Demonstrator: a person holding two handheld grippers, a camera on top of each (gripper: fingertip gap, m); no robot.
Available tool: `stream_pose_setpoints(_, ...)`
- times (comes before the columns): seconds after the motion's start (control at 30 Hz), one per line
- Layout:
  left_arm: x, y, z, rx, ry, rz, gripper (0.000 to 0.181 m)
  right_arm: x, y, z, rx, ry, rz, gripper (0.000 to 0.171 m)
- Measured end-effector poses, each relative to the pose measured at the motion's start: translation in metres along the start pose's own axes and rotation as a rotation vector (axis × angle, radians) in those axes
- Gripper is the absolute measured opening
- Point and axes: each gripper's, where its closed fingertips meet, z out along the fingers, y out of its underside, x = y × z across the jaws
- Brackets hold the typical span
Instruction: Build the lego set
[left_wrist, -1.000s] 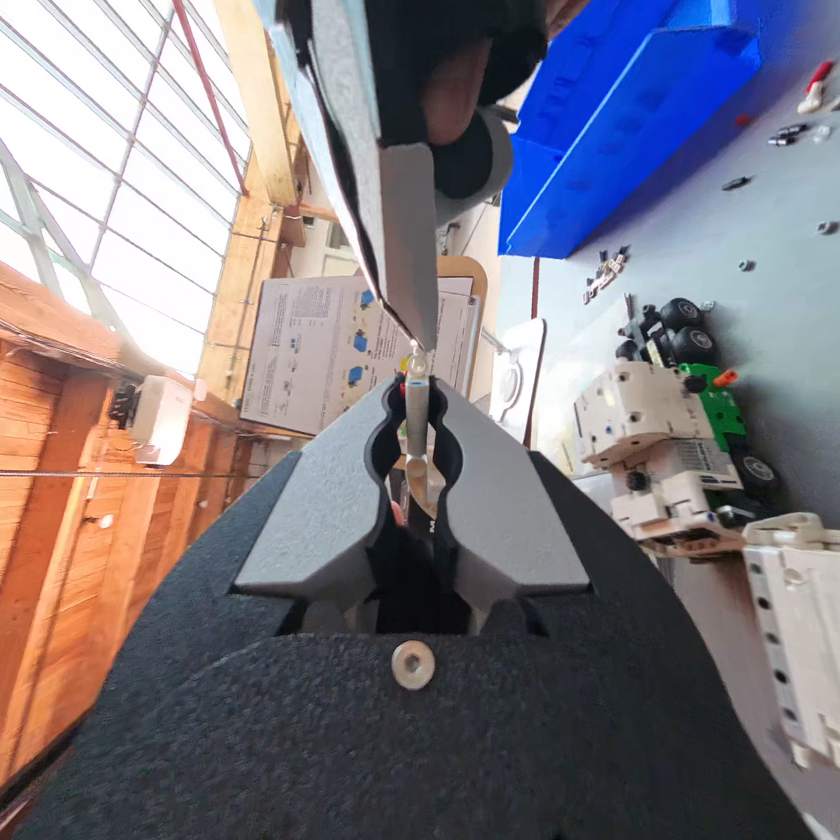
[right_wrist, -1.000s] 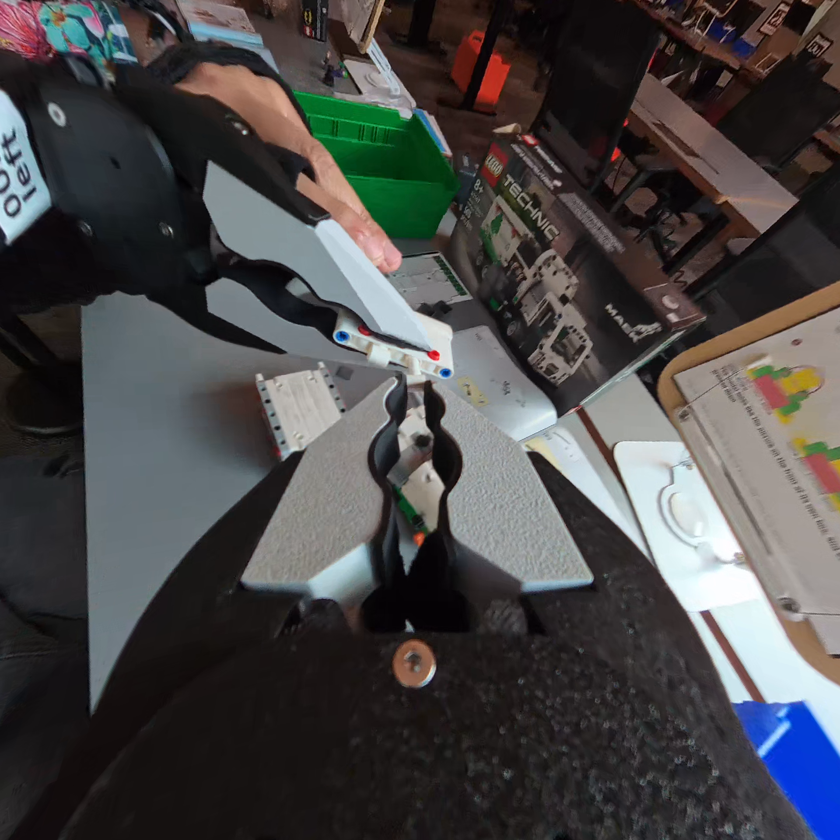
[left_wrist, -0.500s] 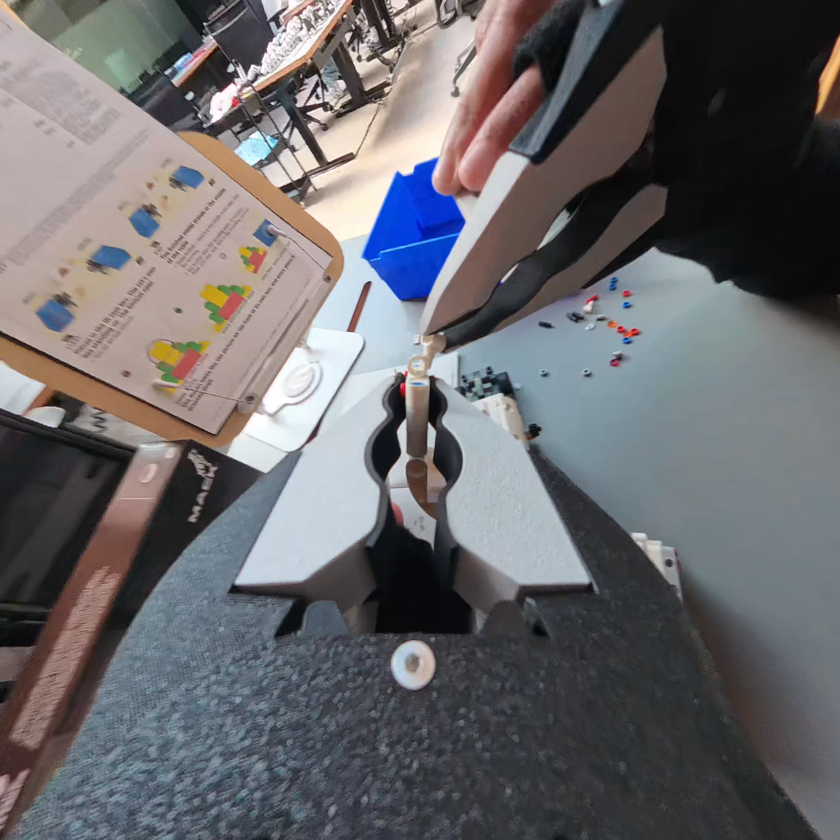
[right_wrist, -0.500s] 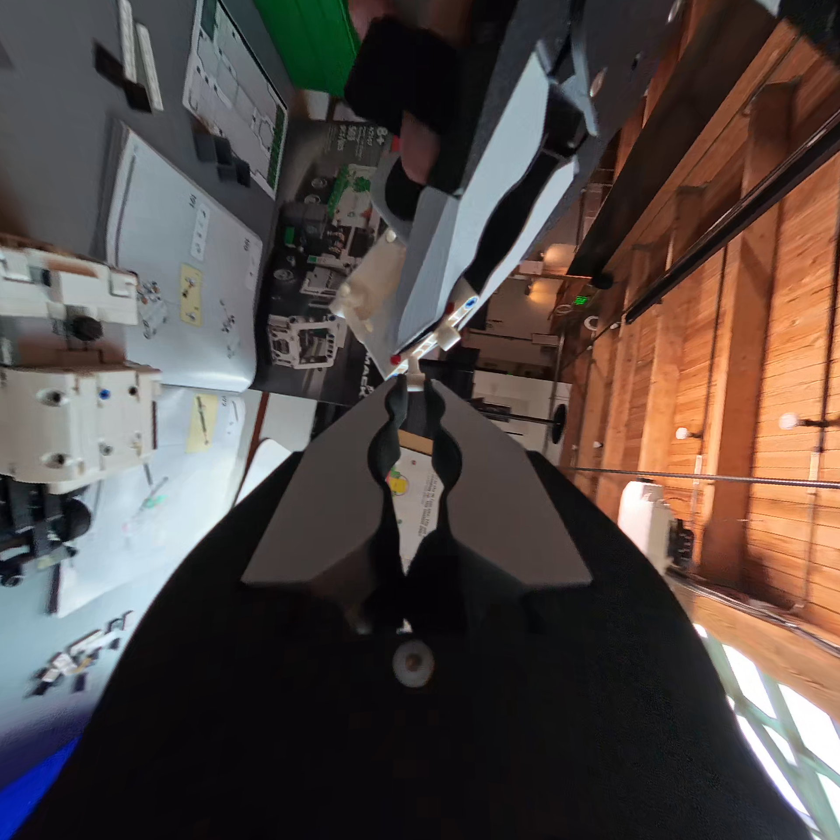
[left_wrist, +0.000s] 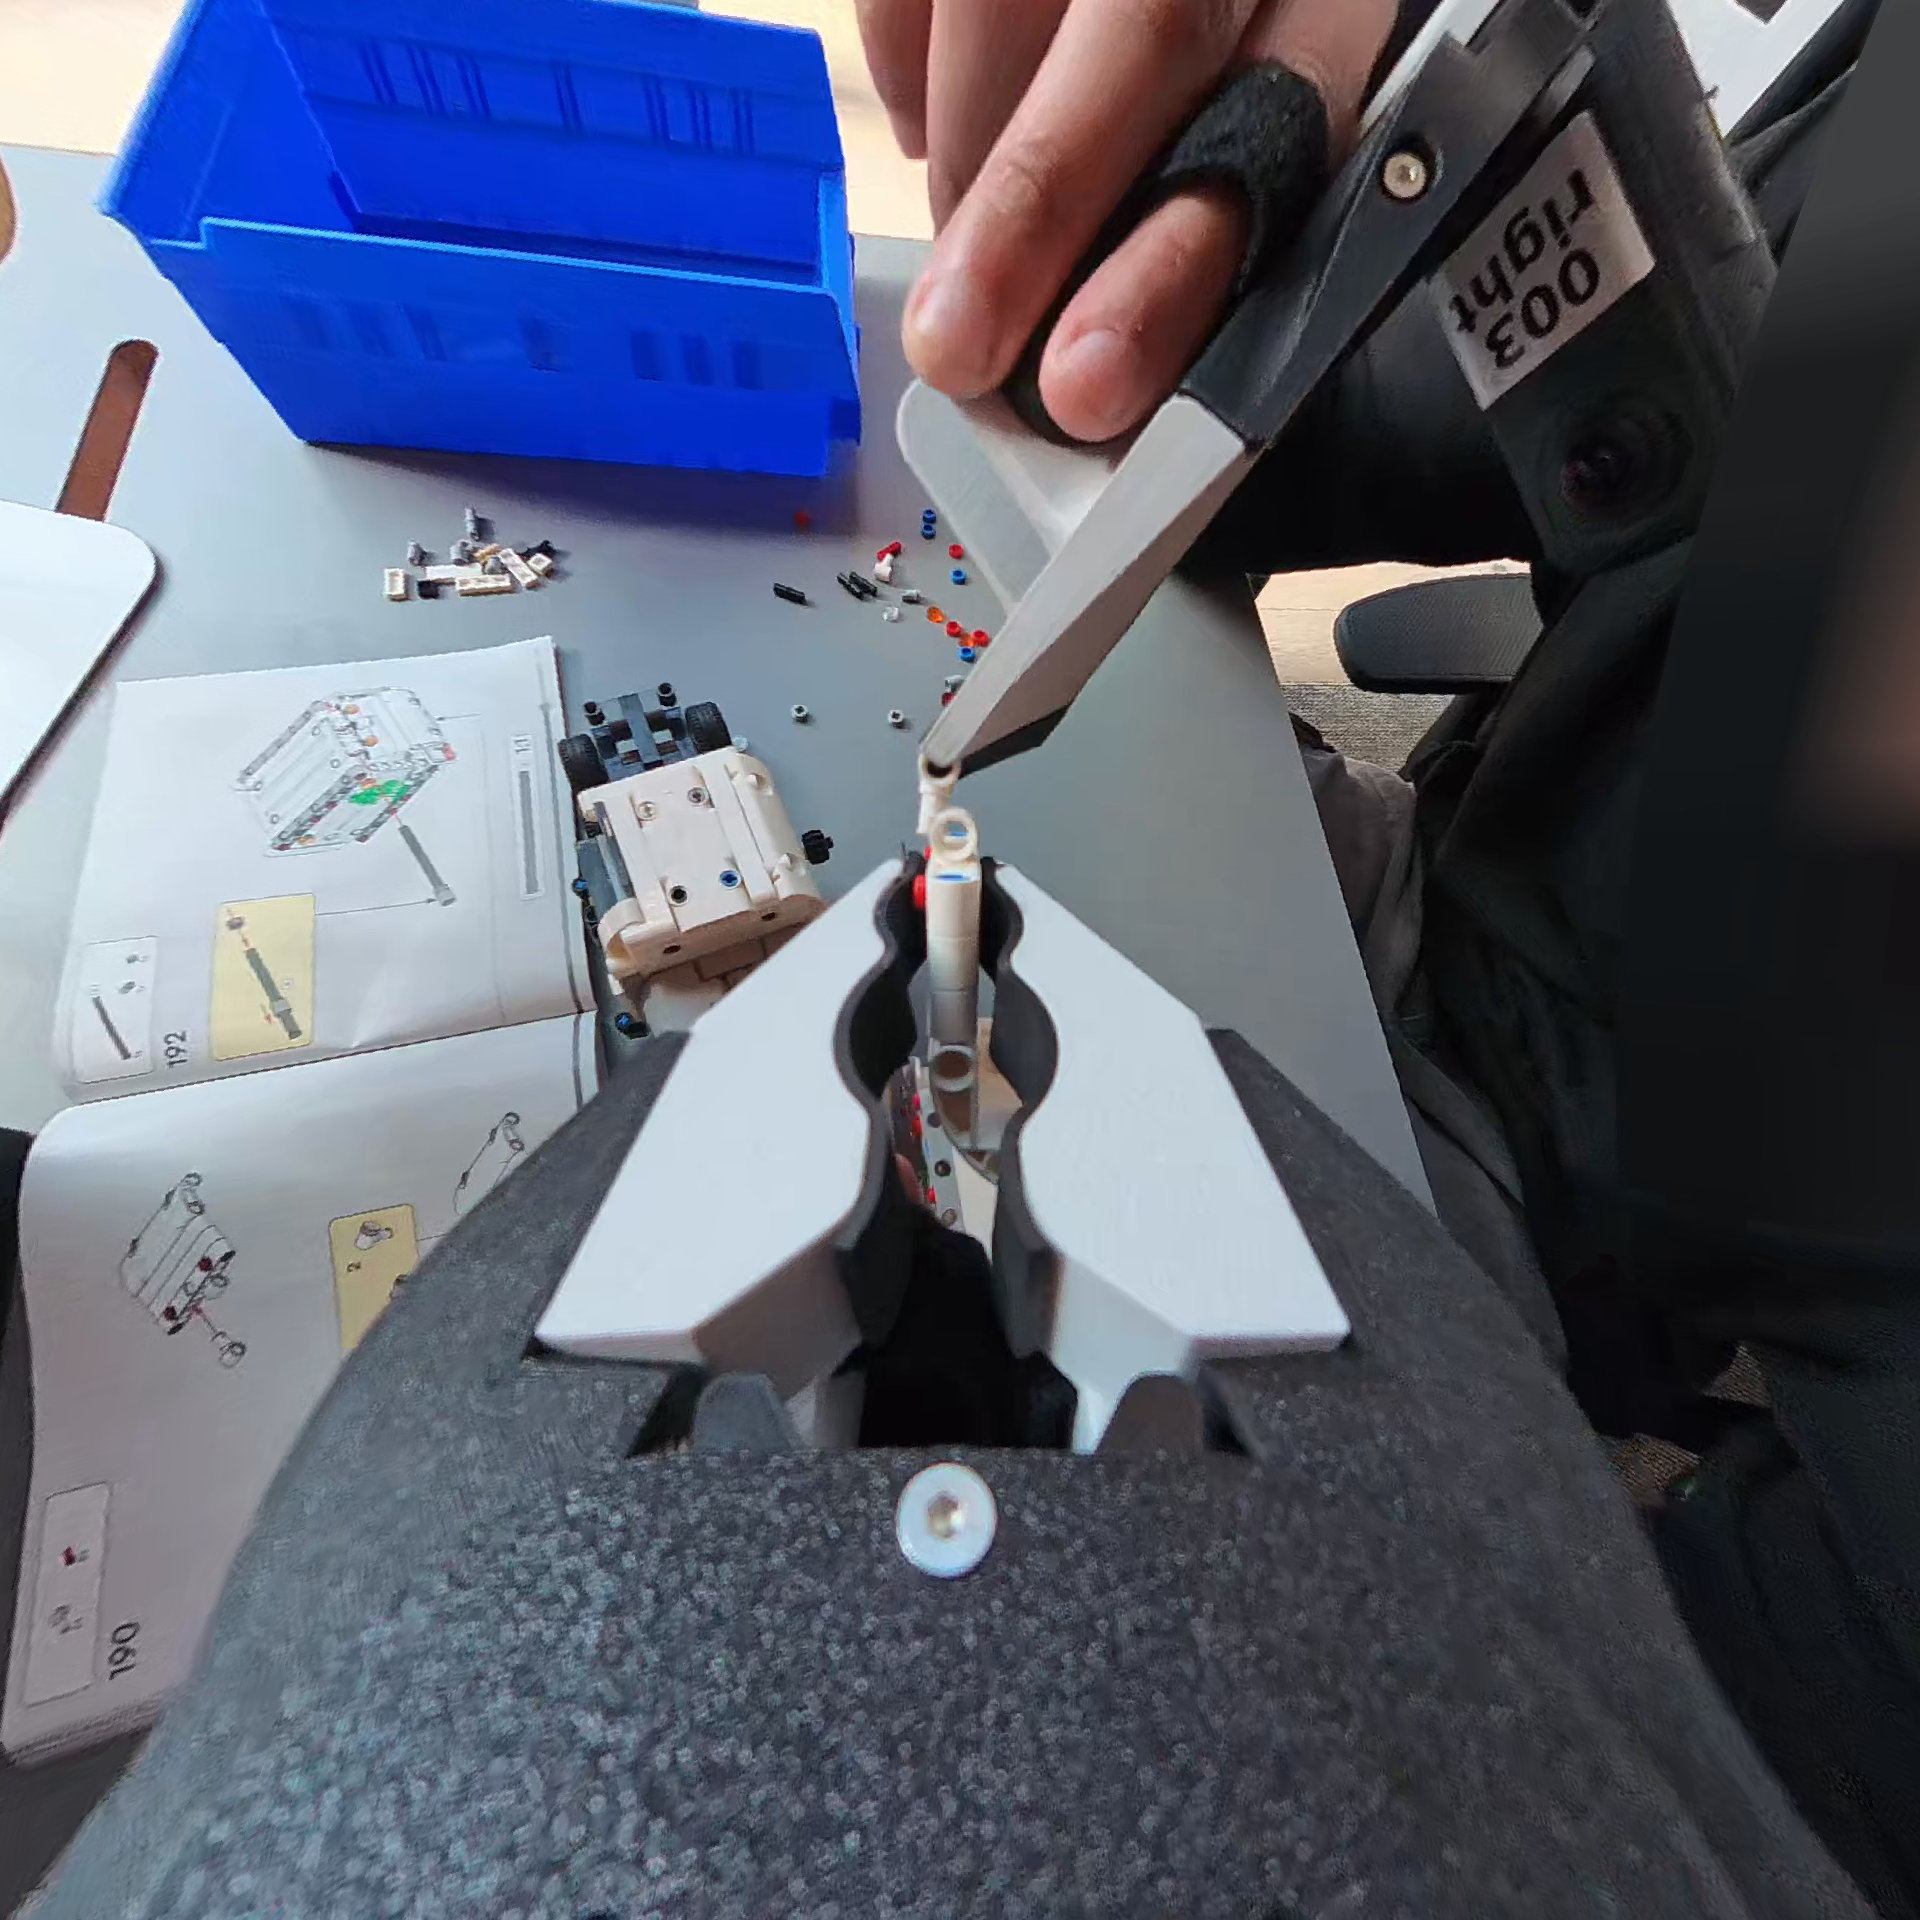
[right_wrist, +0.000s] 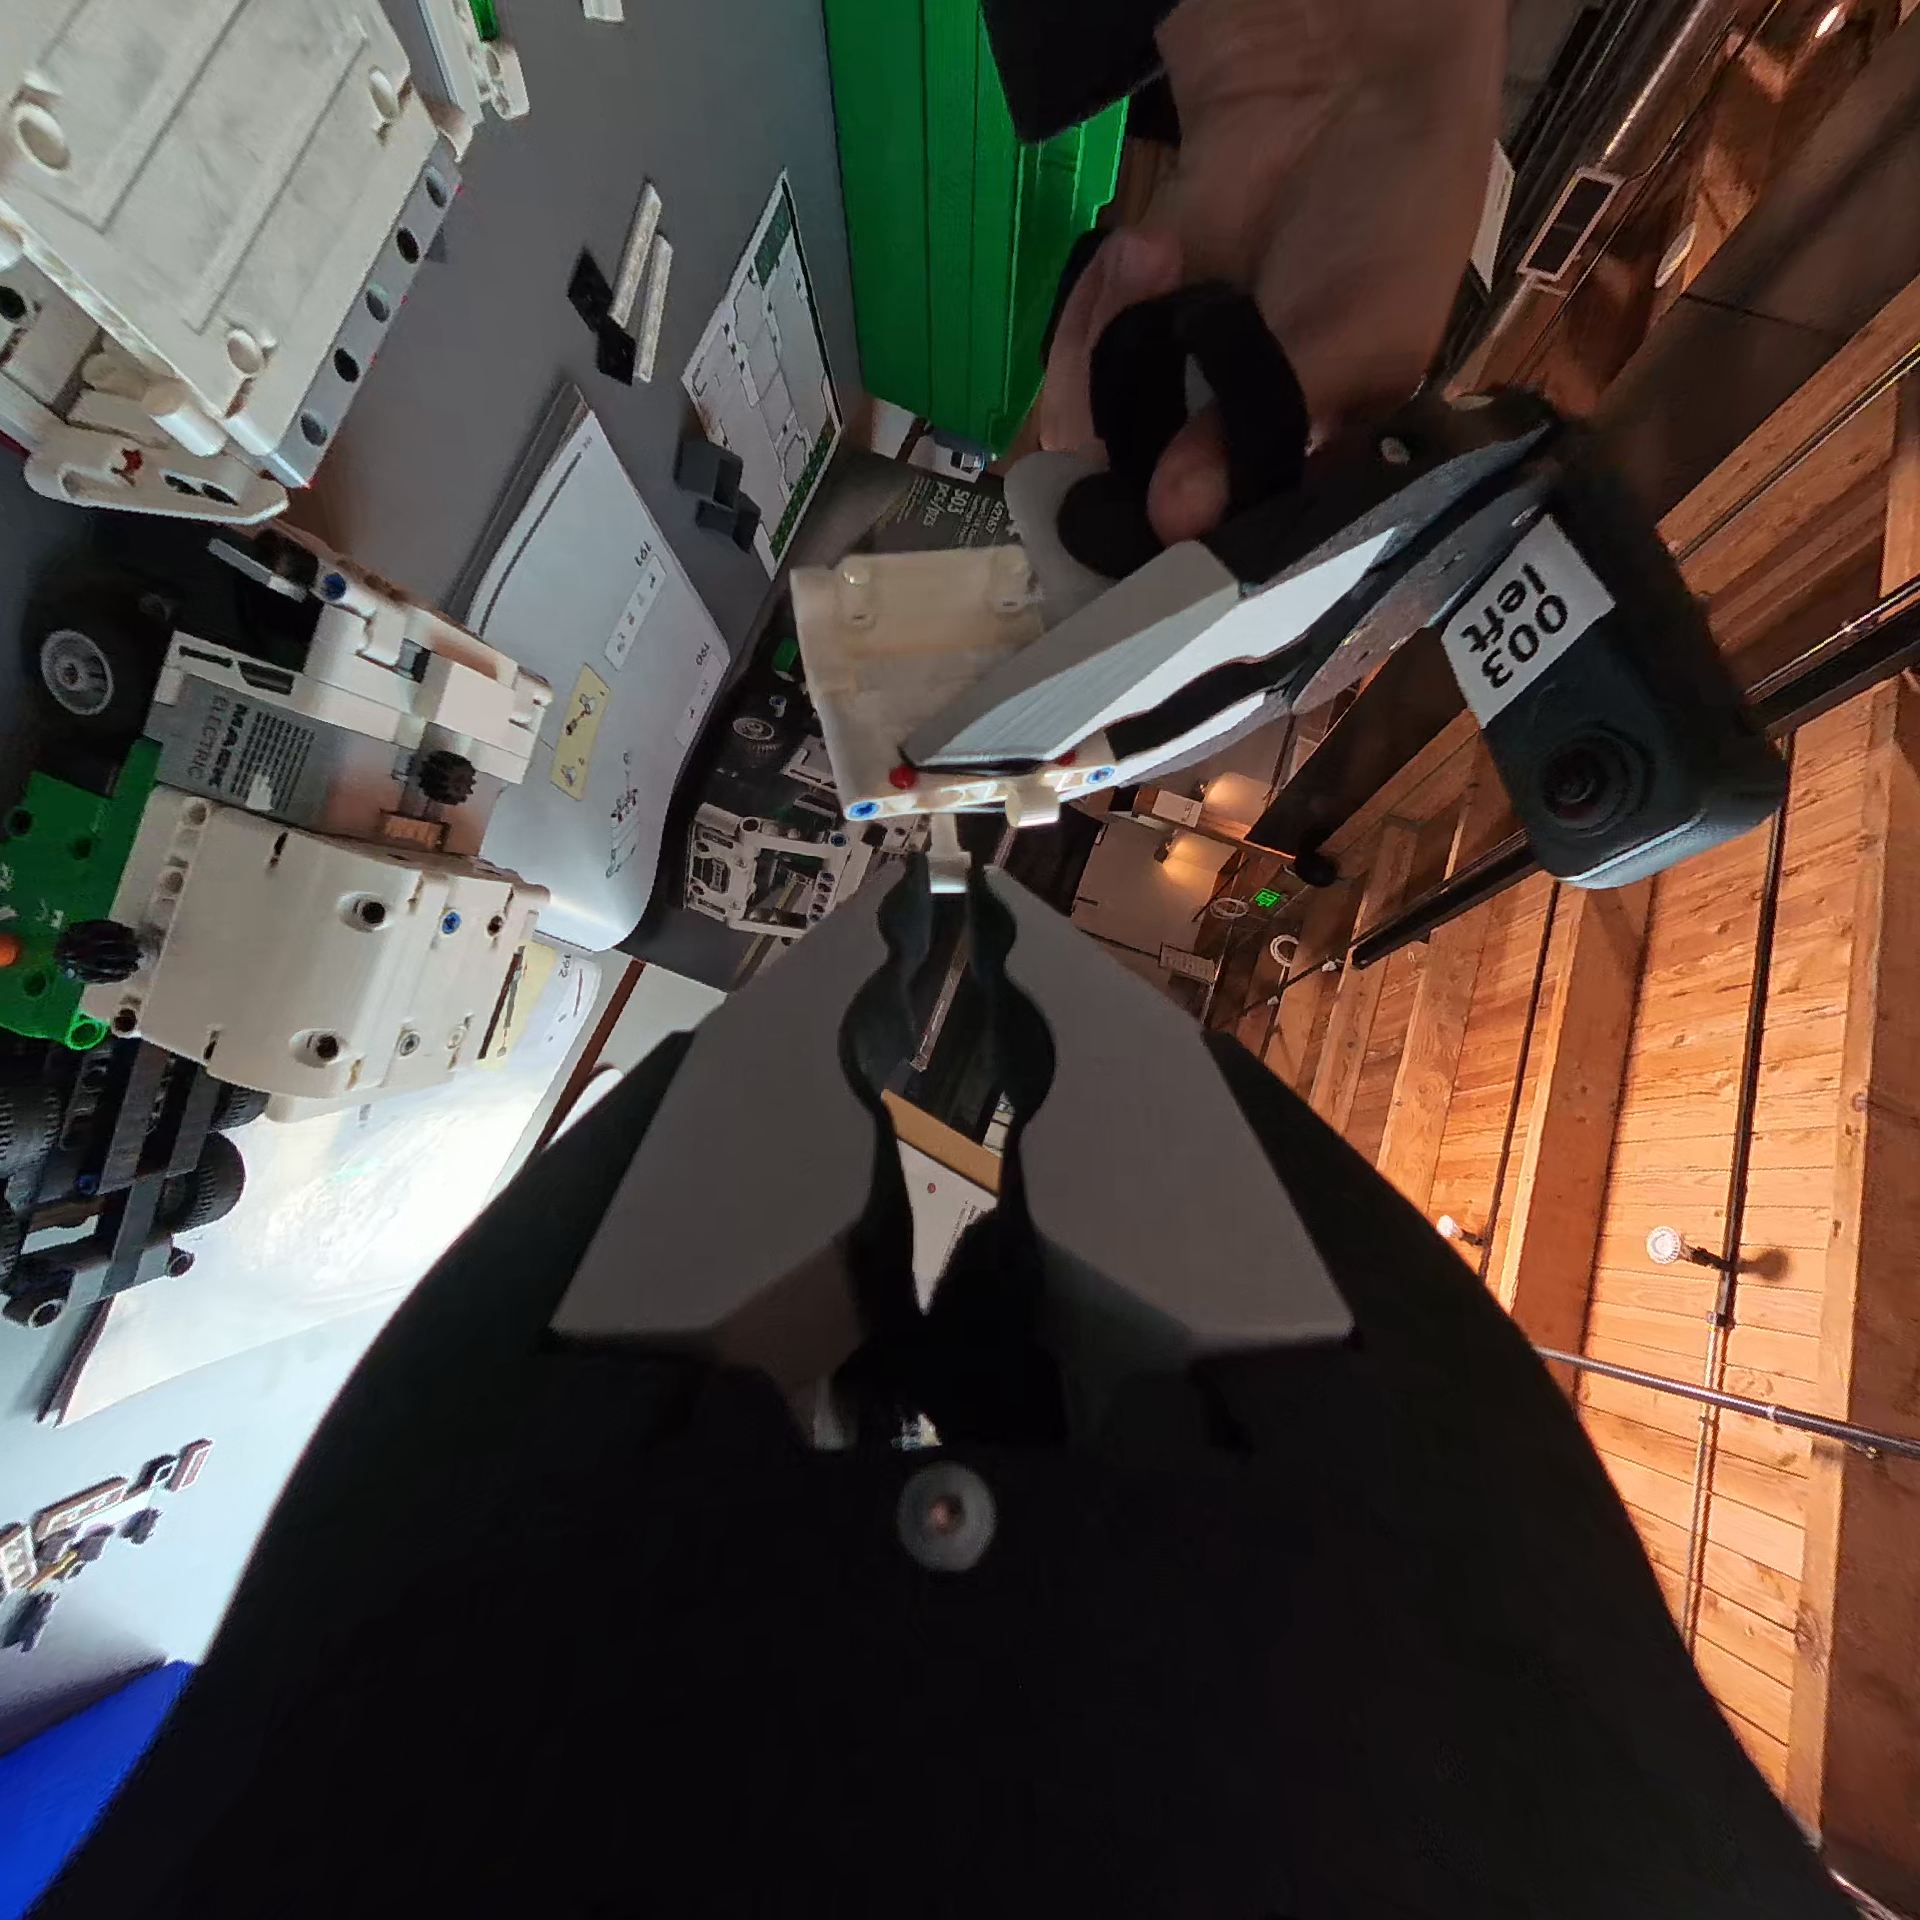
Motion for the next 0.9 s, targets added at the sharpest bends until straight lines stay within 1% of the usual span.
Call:
stream_pose_setpoints(0.1, -0.001, 0.002, 0.001, -0.012, -0.009, -0.003, 0.006, -0.001, -0.004, 0.0, 0.019, -0.007, 0.0, 0.004)
stream_pose_setpoints(0.33, -0.001, 0.008, 0.004, -0.044, 0.001, -0.003, 0.006, -0.007, -0.008, 0.002, -0.004, -0.037, -0.021, 0.005)
stream_pose_setpoints(0.67, -0.011, 0.014, 0.009, -0.058, 0.0, 0.001, 0.006, -0.016, -0.007, 0.009, 0.029, -0.077, 0.035, 0.004)
stream_pose_setpoints(0.9, 0.001, 0.015, 0.01, -0.036, 0.086, 0.057, 0.006, -0.015, -0.017, 0.003, 0.133, -0.108, 0.146, 0.005)
